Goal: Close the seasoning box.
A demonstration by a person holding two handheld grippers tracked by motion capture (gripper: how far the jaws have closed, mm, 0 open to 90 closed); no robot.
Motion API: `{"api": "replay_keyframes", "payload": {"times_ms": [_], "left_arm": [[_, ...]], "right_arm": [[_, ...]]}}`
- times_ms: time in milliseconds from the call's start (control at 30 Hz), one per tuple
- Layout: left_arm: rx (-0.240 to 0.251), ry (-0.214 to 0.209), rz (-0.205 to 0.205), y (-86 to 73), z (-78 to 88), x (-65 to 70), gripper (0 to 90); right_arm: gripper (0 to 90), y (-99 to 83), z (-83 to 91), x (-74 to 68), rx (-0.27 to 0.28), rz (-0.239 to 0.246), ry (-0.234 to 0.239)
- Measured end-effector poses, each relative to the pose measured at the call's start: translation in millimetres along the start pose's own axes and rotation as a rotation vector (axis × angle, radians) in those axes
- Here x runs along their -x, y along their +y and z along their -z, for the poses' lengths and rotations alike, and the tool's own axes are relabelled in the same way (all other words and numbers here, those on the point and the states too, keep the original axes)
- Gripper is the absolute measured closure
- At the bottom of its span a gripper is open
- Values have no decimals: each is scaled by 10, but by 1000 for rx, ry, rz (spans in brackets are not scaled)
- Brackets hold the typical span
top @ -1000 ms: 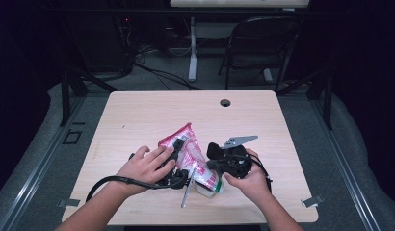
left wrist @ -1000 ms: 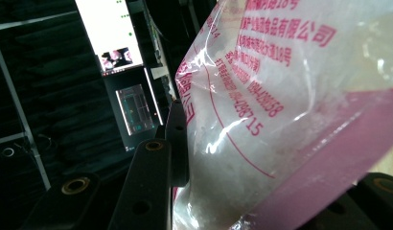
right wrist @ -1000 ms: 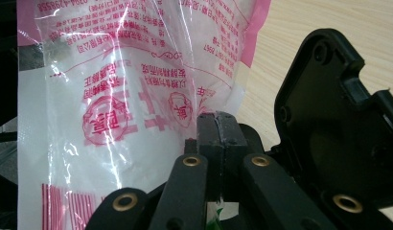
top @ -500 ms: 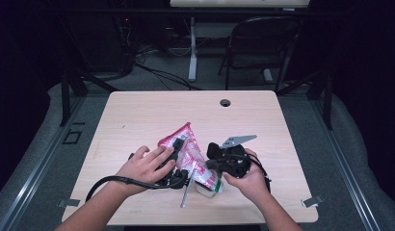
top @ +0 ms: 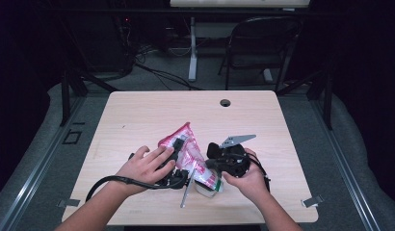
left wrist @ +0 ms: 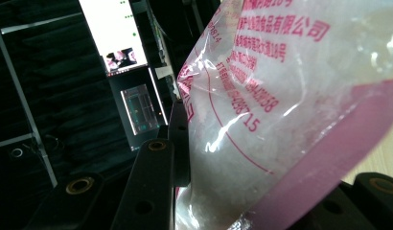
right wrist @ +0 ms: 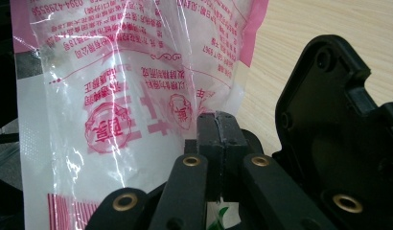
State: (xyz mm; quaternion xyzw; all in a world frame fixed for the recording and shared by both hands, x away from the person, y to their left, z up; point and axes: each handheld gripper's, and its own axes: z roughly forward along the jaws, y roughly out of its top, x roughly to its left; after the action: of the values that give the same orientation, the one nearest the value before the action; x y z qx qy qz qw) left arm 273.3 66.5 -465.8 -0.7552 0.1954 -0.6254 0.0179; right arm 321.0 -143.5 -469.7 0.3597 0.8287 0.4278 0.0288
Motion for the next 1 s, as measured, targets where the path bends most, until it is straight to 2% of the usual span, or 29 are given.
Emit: {"api": "replay_keyframes", "payload": {"times_ms": [67,133,200,267,467,567,600,633,800,967,1000], "left_arm": [[-7,0,-10,2,3,2,730],[-6,-8,-5,2,-1,12,733],[-3,1,9,-2,1,24,734],[4,8,-13,4,4,12,734],[7,5,-4,6,17,19,735],[8,6,-11,11,21,15,736],[12,23,-21,13,20,17,737],[11,21,-27,15,23,13,737],[11,14,-25,5,24,21,738],[15,34,-28,-6,27,21,739],[11,24,-28,-6,30,15,740]], "right_arm": [[900,1,1,3,-1,2,2],[900,1,4,5,-2,2,0],[900,0,6,9,-1,4,1],[900,0,15,12,1,-2,1],[900,-8,42,31,9,-8,-2],[900,-7,60,43,6,-5,-4],[900,-7,61,42,6,-5,-4],[900,-7,62,41,5,-6,-4],[900,-5,56,39,8,-4,-3],[900,2,66,37,13,-10,-3],[900,4,68,37,12,-7,-3]]}}
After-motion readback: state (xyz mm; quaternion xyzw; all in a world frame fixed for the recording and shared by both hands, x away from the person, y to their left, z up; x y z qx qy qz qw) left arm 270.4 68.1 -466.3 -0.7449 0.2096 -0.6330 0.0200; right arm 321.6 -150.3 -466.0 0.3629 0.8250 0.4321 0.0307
